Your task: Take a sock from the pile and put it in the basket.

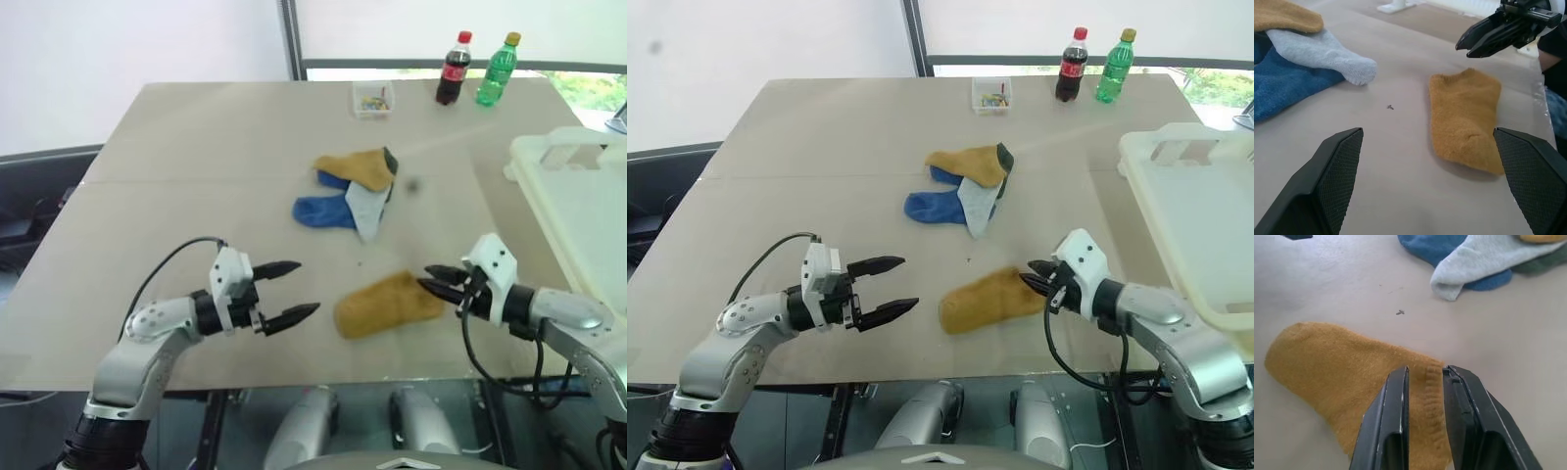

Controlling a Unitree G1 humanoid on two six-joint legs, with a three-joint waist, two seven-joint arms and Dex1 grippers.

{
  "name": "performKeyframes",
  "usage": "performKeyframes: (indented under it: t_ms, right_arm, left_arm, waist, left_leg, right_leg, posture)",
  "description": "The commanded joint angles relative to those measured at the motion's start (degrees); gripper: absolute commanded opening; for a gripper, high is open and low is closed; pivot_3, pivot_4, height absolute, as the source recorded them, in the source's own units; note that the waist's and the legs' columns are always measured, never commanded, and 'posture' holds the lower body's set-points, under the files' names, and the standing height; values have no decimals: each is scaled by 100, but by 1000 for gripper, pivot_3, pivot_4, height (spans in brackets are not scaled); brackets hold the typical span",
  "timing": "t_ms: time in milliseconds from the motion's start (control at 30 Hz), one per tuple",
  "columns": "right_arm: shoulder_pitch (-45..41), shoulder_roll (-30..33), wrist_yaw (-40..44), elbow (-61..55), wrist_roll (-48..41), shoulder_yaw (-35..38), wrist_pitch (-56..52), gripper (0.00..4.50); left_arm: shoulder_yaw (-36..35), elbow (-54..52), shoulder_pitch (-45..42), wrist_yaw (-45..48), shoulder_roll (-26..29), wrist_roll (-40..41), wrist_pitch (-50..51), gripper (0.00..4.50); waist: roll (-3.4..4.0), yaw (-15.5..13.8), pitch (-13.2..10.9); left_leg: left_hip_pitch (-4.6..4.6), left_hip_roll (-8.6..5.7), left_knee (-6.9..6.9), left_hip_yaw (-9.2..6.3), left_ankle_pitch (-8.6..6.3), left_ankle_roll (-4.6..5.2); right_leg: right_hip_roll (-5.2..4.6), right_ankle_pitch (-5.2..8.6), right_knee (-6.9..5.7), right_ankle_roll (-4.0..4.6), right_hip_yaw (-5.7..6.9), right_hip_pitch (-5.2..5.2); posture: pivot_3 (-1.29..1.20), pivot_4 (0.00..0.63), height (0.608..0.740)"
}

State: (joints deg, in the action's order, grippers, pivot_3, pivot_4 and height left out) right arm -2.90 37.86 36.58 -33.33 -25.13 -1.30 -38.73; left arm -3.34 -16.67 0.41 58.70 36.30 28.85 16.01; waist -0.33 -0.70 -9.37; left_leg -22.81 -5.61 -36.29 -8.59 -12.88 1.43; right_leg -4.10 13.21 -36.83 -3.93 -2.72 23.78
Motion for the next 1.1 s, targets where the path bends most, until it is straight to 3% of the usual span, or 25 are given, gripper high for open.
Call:
performKeyframes:
  t_ms: [33, 267, 367, 533, 567, 767, 867, 1100]
  right_arm:
    - [82, -241, -126, -168, 20, -16, 261, 1130]
    - [-9, -399, 42, -25, 31, -20, 509, 1130]
    - [-68, -420, 73, 76, 12, 46, 588, 1967]
    - [102, -132, 424, 6, -14, 18, 624, 4326]
    - [160, -42, 492, -19, -14, 22, 620, 4448]
    - [547, 384, 674, -41, 221, 36, 807, 4448]
    - [506, 166, 388, 122, 419, 87, 1032, 4448]
    - [-1391, -914, -703, 1128, 620, -96, 116, 4448]
  left_arm:
    - [-5, -49, 43, -10, -42, -28, -152, 4500]
    - [-65, -74, 7, -69, -46, 91, 4, 4500]
    - [-72, -170, 126, -121, -51, 91, 5, 4500]
    - [-98, -204, 170, -131, -18, 141, 14, 4500]
    - [-103, -219, 178, -132, -11, 152, 18, 4500]
    - [-124, -231, 205, -124, 3, 152, -9, 4500]
    - [-169, -263, 257, -186, -60, 158, -66, 4500]
    - [-344, -410, 295, -358, -239, 291, -183, 4500]
  waist:
    - [0, -1, 0]
    - [0, 3, 0]
    - [1, 7, 0]
    - [1, -7, 0]
    - [0, -8, 0]
    - [1, 3, 0]
    - [1, 9, 0]
    - [-2, 76, 2]
  left_leg:
    - [0, 0, 0, 0, 0, 0]
    - [1, 0, -1, 0, 0, 0]
    - [2, 0, -1, 0, 0, 0]
    - [2, 0, -1, 0, 0, 0]
    - [2, 0, -1, -1, 0, 0]
    - [3, 0, -1, 0, 0, 0]
    - [4, 2, -1, 3, 0, 0]
    - [10, 3, -8, 13, 1, -1]
  right_leg:
    - [0, 0, 0, 0, -1, 0]
    - [1, 0, -1, 0, -1, 0]
    - [2, 0, -1, 0, -1, 0]
    - [1, 0, -1, 0, -1, -1]
    - [1, 0, -1, 0, 0, -2]
    - [1, 0, -1, 0, 0, -2]
    - [2, 0, -1, 0, -3, -1]
    - [6, -4, -8, -2, -15, -2]
  posture:
    - [0, 150, 740]
    - [0, 150, 740]
    - [0, 150, 740]
    - [0, 150, 740]
    - [0, 150, 740]
    - [0, 150, 740]
    - [0, 150, 740]
    - [0, 150, 740]
